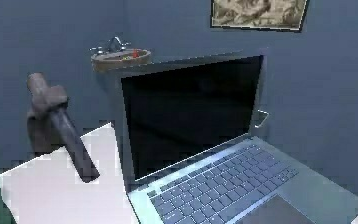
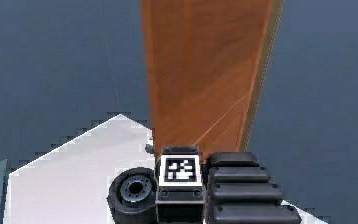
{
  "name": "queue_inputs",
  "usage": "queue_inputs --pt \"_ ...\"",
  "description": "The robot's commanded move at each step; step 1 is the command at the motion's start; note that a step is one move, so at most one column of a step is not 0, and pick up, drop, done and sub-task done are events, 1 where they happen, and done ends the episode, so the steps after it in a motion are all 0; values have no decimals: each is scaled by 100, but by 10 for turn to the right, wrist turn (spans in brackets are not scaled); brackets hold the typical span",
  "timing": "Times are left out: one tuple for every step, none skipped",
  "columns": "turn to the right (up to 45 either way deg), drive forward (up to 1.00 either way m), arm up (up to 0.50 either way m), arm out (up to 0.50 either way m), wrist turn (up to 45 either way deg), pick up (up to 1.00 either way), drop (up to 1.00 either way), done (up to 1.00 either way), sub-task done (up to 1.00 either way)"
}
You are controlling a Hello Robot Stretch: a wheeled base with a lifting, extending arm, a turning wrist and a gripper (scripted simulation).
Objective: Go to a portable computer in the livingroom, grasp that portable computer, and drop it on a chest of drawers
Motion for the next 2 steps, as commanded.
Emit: queue_inputs --pt "-450 0 0 0 0 0 0 0 0" --pt "-450 0 0 0 0 0 0 0 0"
